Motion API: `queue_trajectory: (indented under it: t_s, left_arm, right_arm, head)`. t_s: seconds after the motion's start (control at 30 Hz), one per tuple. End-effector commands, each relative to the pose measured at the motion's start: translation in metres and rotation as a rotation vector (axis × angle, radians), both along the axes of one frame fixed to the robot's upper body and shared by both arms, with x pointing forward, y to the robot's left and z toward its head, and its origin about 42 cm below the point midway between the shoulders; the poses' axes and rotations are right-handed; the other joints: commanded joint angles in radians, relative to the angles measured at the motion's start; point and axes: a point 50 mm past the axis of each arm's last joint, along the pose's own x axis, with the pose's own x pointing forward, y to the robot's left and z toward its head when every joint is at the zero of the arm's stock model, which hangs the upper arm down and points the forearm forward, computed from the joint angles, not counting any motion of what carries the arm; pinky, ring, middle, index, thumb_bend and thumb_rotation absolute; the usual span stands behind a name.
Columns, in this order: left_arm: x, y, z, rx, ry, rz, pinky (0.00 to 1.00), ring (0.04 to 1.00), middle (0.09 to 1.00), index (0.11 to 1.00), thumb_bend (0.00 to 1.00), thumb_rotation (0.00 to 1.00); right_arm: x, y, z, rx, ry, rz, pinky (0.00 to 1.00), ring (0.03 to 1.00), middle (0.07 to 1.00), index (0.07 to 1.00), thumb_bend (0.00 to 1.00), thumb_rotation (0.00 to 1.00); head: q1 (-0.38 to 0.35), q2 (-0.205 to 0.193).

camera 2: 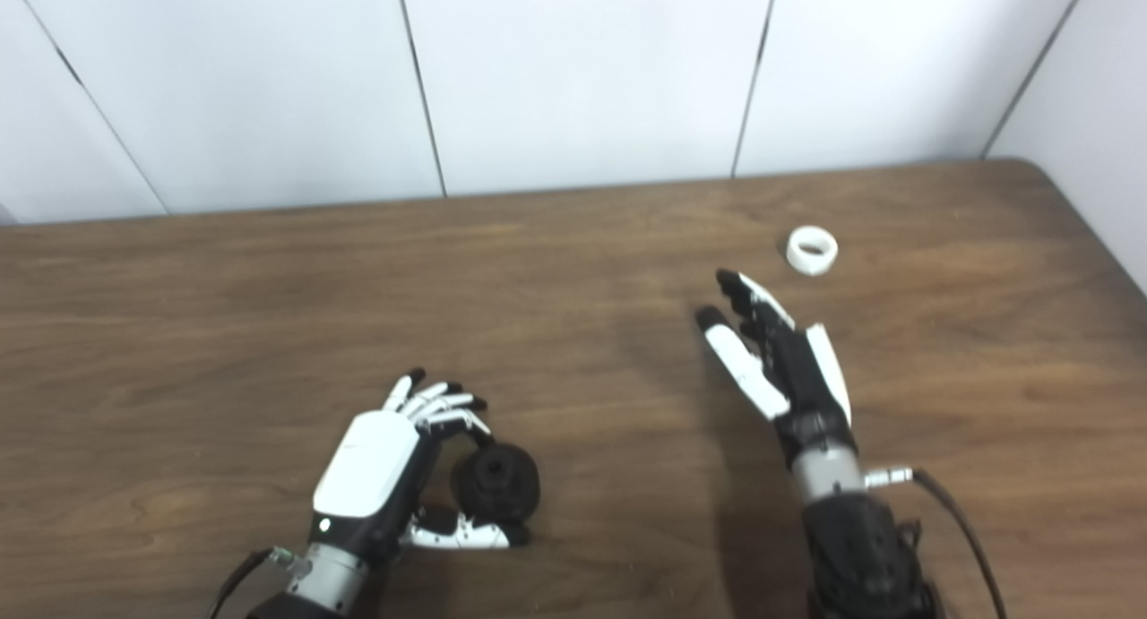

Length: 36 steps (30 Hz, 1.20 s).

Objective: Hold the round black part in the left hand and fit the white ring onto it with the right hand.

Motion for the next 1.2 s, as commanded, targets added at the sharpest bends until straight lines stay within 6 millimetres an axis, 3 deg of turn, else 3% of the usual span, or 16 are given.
queue_trajectory:
  t_s: [0.0,0.33,0.57,0.7,0.9,1.17]
  left_arm:
    - [-0.002,0.005,-0.005,0.038,0.003,0.003,1.0,0.879,0.787,0.485,0.52,0.05]
    - [-0.003,0.012,-0.009,0.051,0.006,0.006,1.0,0.877,0.785,0.485,0.52,0.05]
    - [-0.004,0.02,-0.009,0.063,0.007,0.007,1.0,0.876,0.782,0.485,0.52,0.05]
    - [-0.004,0.025,-0.009,0.074,0.013,0.004,1.0,0.876,0.782,0.485,0.52,0.05]
    - [-0.005,0.031,-0.008,0.07,0.015,0.002,1.0,0.861,0.776,0.485,0.52,0.05]
    - [-0.005,0.035,-0.008,0.081,0.023,0.007,1.0,0.854,0.773,0.485,0.52,0.05]
  right_arm:
    - [0.007,-0.005,0.025,-0.061,-0.092,-0.02,0.89,0.912,0.895,0.817,0.59,0.55]
    - [0.035,-0.037,0.048,-0.278,-0.13,-0.095,0.89,0.895,0.884,0.718,0.76,0.3]
    - [0.056,-0.058,0.065,-0.474,-0.124,-0.136,0.89,0.923,0.911,0.682,0.82,0.24]
    - [0.068,-0.067,0.073,-0.523,-0.101,-0.162,0.88,0.942,0.929,0.682,0.83,0.26]
    - [0.091,-0.081,0.084,-0.574,-0.069,-0.18,0.99,0.976,0.956,0.697,0.81,0.19]
    - [0.12,-0.101,0.088,-0.607,-0.007,-0.207,1.0,1.0,0.988,0.721,0.84,0.17]
  head:
    - [-0.023,0.001]
    - [-0.109,-0.001]
    - [-0.203,-0.014]
    - [-0.243,-0.023]
    - [-0.285,-0.037]
    - [-0.301,-0.049]
